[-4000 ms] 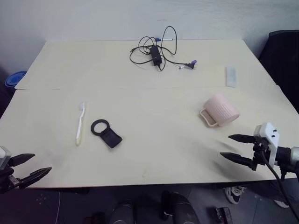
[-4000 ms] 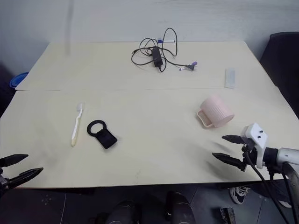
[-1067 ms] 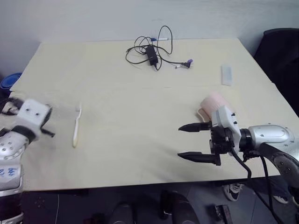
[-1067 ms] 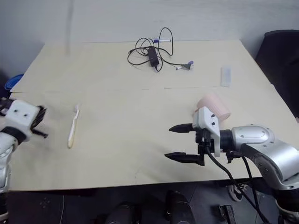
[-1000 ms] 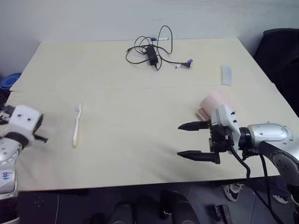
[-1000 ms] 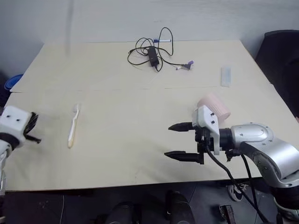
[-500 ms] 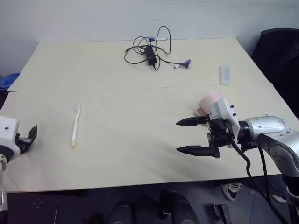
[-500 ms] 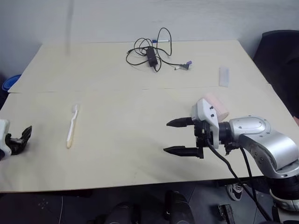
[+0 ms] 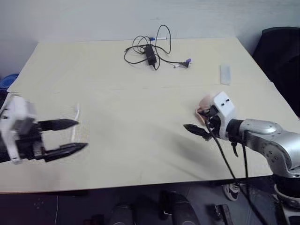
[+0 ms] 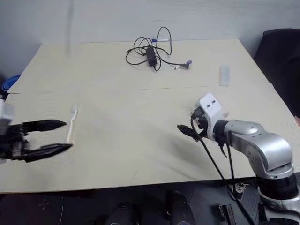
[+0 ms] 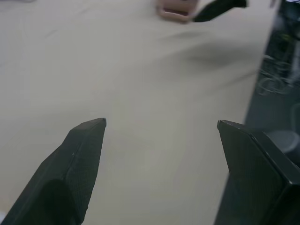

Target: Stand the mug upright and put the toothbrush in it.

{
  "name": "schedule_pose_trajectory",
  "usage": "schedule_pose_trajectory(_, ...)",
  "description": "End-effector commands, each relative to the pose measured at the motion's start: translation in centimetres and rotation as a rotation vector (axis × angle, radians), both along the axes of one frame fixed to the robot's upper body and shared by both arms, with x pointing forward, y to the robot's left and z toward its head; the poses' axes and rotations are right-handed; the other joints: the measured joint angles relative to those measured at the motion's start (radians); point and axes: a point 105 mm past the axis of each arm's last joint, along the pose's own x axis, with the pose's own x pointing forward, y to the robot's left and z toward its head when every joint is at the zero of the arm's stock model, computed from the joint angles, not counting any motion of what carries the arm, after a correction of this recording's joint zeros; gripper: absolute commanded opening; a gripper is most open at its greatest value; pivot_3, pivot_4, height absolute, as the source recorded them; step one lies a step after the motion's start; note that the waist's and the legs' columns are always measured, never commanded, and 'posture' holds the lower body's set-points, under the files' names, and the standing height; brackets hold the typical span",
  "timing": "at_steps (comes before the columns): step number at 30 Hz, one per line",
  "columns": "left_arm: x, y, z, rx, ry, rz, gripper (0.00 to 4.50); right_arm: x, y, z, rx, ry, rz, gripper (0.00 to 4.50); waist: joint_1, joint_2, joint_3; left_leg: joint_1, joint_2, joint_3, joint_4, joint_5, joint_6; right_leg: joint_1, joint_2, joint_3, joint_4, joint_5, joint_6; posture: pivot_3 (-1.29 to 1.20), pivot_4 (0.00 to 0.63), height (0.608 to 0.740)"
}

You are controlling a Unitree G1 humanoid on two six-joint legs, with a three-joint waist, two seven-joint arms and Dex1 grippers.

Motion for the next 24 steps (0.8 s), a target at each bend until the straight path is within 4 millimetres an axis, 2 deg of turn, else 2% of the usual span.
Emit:
schedule_pose_trajectory(1,-0.8,-3.5,0.0,0.007,0.016,-0.231,4.01,0.9,-0.8,-0.3,-0.028,-0.034,-0.149,4.50,0.000,0.000,0.000,0.000,0.000,0.000,0.000,0.001,0.000,0.000,0.000,0.000,0.001,0.000,0.000,0.00,0.150,0.740)
schedule_pose_trajectory(5,-0.1,-5.4,0.2,-0.013,0.006,-0.333,4.01,2.6,-1.5,-1.6,-0.068,-0.032,-0.232,4.50,-0.004,0.000,0.000,0.000,-0.002,0.001,0.000,0.002,0.002,0.000,0.001,0.001,0.002,0.000,0.000,0.00,0.150,0.740)
schedule_pose_trajectory(10,0.7,-6.5,0.2,-0.011,-0.021,-0.371,4.01,4.9,-3.7,-2.7,-0.143,-0.062,-0.280,4.50,-0.010,0.000,0.000,-0.001,-0.002,0.002,0.000,0.003,0.001,0.000,0.011,0.004,-0.001,0.000,0.001,0.00,0.150,0.740)
schedule_pose_trajectory(14,1.0,-6.7,0.1,-0.011,-0.033,-0.373,4.01,6.1,-3.6,-3.9,-0.125,-0.017,-0.229,4.50,-0.020,0.000,0.000,-0.001,-0.001,0.002,0.000,0.003,0.001,0.000,0.013,0.006,-0.002,0.001,0.001,0.00,0.150,0.740)
schedule_pose_trajectory(19,1.1,-6.6,0.0,-0.005,-0.040,-0.367,4.01,7.5,-2.7,-4.2,-0.100,0.037,-0.134,4.50,-0.028,0.000,0.000,0.001,0.000,0.003,0.000,0.003,0.001,0.001,0.013,0.007,-0.001,0.001,0.001,0.00,0.150,0.740)
schedule_pose_trajectory(22,1.3,-6.6,0.0,-0.001,-0.053,-0.359,4.10,7.4,-2.3,-4.5,-0.100,0.077,-0.073,3.91,-0.028,0.000,0.000,0.002,0.001,0.003,0.000,0.003,0.001,0.001,0.013,0.008,0.000,0.001,0.001,0.00,0.150,0.740)
schedule_pose_trajectory(24,1.4,-6.6,0.1,-0.004,-0.063,-0.351,4.10,7.3,-2.2,-4.7,-0.102,0.097,-0.042,3.28,-0.027,0.000,0.000,0.001,0.001,0.003,0.000,0.003,0.001,0.001,0.013,0.008,-0.001,0.001,0.001,0.00,0.150,0.740)
